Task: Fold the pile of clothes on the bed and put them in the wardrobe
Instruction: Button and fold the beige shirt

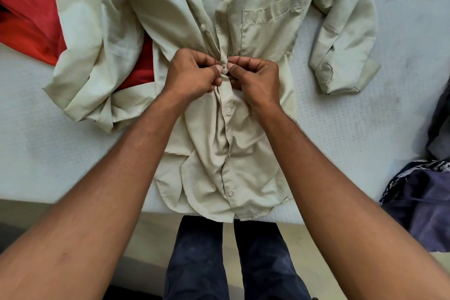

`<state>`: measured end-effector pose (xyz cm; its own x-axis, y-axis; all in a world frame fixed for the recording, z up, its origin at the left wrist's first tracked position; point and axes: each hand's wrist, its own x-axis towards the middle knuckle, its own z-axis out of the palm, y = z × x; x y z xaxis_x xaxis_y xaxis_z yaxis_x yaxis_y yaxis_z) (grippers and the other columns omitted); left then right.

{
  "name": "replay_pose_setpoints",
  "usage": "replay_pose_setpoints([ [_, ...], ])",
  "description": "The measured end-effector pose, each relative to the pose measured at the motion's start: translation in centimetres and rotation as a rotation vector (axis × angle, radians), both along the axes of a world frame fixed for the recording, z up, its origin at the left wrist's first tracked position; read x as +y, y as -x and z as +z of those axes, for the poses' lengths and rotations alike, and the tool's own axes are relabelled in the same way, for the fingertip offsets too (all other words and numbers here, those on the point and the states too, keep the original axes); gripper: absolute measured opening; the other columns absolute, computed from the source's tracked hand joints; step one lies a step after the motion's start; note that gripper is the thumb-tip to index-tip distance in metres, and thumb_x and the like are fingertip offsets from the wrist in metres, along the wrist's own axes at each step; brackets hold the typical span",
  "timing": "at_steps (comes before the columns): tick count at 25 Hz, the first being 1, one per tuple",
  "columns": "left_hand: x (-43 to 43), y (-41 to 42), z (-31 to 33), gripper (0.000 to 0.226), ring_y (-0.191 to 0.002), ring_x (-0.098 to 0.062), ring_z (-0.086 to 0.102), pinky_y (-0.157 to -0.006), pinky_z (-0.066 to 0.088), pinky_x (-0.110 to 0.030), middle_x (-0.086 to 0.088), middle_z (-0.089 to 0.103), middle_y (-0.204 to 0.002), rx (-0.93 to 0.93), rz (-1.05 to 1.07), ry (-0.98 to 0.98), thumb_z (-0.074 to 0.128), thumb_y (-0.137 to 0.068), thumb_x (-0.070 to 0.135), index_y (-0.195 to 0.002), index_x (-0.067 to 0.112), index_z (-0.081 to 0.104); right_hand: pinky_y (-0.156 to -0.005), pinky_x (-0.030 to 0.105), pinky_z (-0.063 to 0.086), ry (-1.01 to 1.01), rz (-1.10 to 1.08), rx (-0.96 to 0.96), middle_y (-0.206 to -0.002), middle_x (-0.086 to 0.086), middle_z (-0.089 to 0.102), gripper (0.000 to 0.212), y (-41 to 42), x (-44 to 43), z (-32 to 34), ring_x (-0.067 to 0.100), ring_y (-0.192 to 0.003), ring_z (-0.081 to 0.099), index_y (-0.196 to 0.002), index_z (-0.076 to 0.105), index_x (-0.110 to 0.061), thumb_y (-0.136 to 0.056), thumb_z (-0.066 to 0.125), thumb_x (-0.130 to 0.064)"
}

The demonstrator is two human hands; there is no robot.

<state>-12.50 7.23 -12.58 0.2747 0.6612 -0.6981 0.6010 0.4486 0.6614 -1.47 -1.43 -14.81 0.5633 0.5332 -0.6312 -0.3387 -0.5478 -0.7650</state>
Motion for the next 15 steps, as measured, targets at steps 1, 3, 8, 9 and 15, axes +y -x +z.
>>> replay_pose_setpoints([
  [1, -0.2, -0.1, -0.1, 0.020, -0.062, -0.015, 0.066, -0.064, 0.057, -0.029, -0.005, 0.071, -0.064, 0.009, 0.000, -0.034, 0.071, -0.090, 0.014, -0.071, 0.022, 0.071, -0.066, 0.028, 0.059, 0.006, 0.002, -0.011, -0.080, 0.008, 0.078, 0.010, -0.1, 0.1, 0.1, 0.013, -0.070, 0.073, -0.096, 0.079, -0.005, -0.087, 0.078, -0.005],
  [3, -0.7, -0.3, -0.1, 0.017, -0.057, -0.009, 0.067, -0.065, 0.058, -0.027, -0.003, 0.071, -0.062, 0.027, 0.017, -0.101, 0.072, -0.089, 0.015, -0.074, 0.024, 0.072, -0.061, 0.024, 0.056, 0.020, 0.023, -0.042, -0.079, 0.006, 0.078, 0.008, 0.0, 0.1, 0.2, 0.009, -0.066, 0.071, -0.096, 0.079, -0.007, -0.088, 0.077, -0.006],
  [8, -1.0, 0.1, 1.0, 0.011, -0.065, -0.011, 0.072, -0.066, 0.059, -0.029, 0.001, 0.073, -0.072, 0.011, 0.069, -0.194, 0.079, -0.082, 0.014, -0.086, 0.021, 0.072, -0.075, 0.024, 0.059, 0.036, 0.117, -0.308, -0.081, -0.006, 0.077, 0.010, -0.2, 0.5, 1.6, 0.003, -0.076, 0.073, -0.094, 0.081, -0.012, -0.086, 0.076, -0.009],
  [9, -0.7, 0.3, 1.4, 0.010, -0.067, -0.009, 0.072, -0.069, 0.061, -0.030, 0.004, 0.073, -0.074, 0.029, 0.052, -0.271, 0.078, -0.082, 0.018, -0.090, 0.022, 0.073, -0.074, 0.019, 0.057, 0.016, 0.129, -0.429, -0.082, -0.010, 0.076, 0.011, -0.2, 0.7, 2.4, 0.000, -0.075, 0.071, -0.095, 0.081, -0.013, -0.086, 0.076, -0.011],
  [15, 2.1, 0.1, 2.5, 0.039, -0.073, -0.013, 0.071, -0.079, 0.060, -0.035, 0.008, 0.070, -0.092, 0.009, 0.045, -0.522, 0.064, -0.086, 0.024, -0.124, 0.016, 0.064, -0.070, 0.024, 0.057, -0.160, 0.268, -0.826, -0.088, -0.003, 0.074, 0.022, -0.7, 5.7, 5.0, 0.007, -0.075, 0.068, -0.101, 0.079, -0.012, -0.082, 0.078, -0.022],
])
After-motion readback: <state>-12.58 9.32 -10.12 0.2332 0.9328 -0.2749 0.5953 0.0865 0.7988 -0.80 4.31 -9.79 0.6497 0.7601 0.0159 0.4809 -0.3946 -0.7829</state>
